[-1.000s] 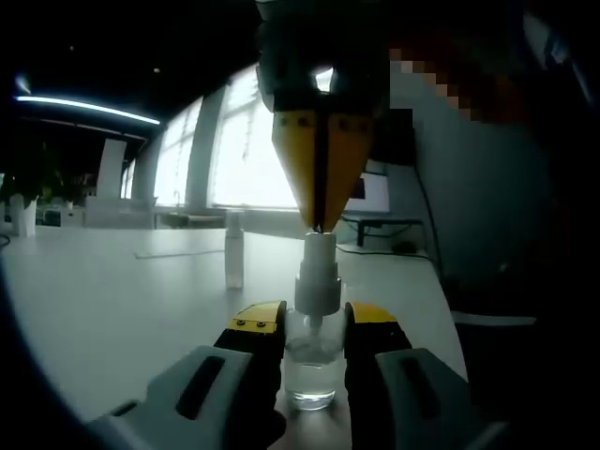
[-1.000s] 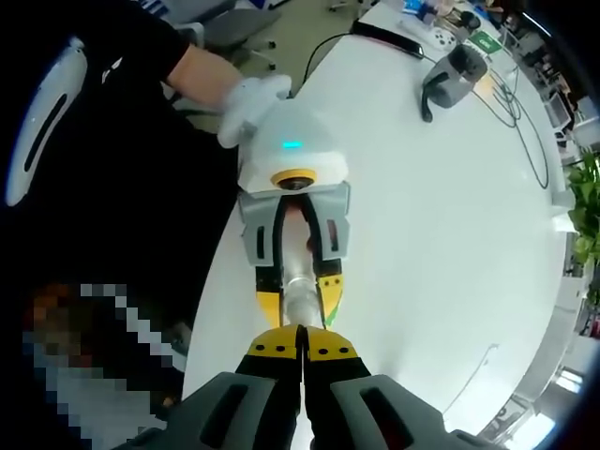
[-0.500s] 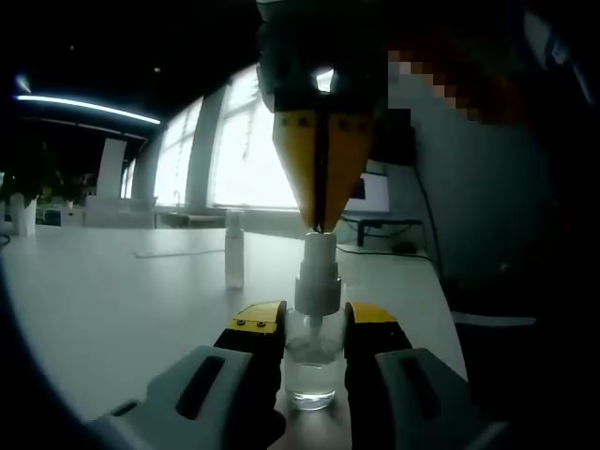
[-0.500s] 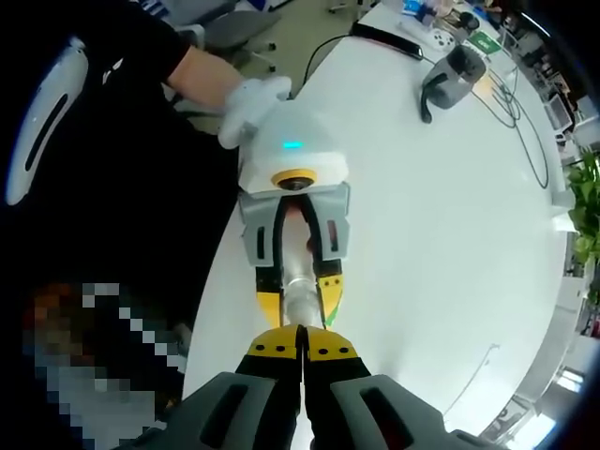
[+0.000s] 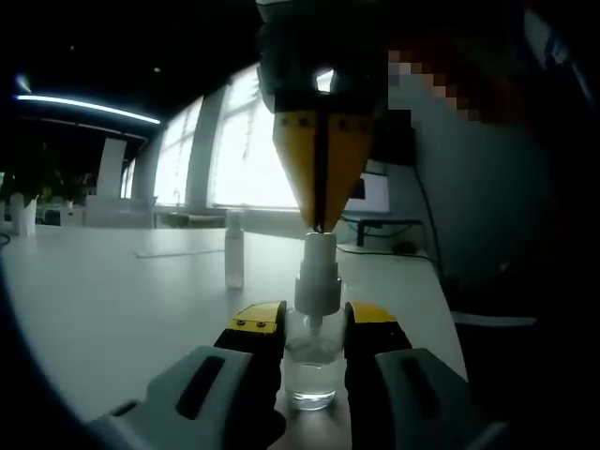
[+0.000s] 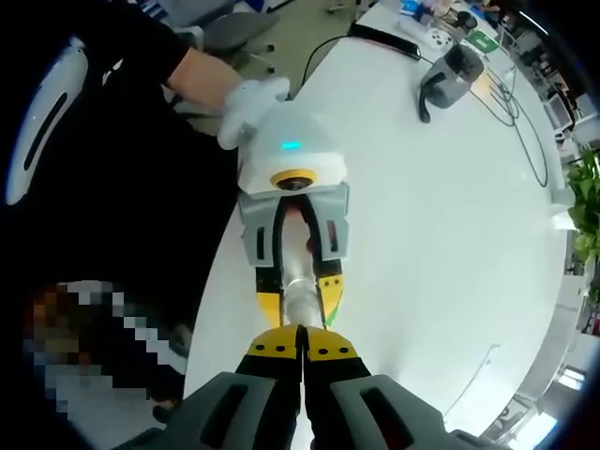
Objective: Clamp pump bottle remove cover press pump head put on cover
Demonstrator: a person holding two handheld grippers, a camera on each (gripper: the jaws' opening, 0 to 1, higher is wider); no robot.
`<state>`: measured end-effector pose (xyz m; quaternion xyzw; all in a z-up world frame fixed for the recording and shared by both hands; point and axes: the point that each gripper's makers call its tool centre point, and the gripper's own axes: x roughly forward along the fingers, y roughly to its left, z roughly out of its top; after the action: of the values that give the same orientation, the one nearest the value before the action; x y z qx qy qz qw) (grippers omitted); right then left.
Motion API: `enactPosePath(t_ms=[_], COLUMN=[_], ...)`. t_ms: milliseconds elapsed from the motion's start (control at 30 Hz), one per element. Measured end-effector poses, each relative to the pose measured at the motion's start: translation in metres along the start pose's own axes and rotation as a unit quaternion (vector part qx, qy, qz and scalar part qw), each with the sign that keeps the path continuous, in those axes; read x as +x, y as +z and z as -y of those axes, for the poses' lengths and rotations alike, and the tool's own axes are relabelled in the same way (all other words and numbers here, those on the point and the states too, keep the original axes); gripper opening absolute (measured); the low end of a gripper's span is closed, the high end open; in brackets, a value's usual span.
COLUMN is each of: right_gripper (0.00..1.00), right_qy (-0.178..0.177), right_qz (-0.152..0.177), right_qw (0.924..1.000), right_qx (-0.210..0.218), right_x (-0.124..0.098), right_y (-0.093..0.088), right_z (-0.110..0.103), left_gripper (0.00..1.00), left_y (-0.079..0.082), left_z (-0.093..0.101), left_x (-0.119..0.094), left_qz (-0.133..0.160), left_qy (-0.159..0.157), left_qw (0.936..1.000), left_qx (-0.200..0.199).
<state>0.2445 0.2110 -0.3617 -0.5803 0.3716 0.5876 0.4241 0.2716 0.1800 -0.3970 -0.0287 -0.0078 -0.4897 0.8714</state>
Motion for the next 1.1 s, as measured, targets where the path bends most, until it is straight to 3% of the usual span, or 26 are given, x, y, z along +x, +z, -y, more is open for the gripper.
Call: enactPosePath(t_ms=[1100], right_gripper=[0.00], right_qy=[-0.015], right_qz=[0.044], right_qw=[0.9989], right_qx=[0.010], right_x=[-0.0023], right_y=[-0.0011], right_z=[0.0030], left_gripper=[0.16], left_y=[-0.0002], left_z=[0.0000], left_x=[-0.0004], left_qz=[0.000], left_qy=[0.000], left_qw=[1.0000], left_qx=[0.000])
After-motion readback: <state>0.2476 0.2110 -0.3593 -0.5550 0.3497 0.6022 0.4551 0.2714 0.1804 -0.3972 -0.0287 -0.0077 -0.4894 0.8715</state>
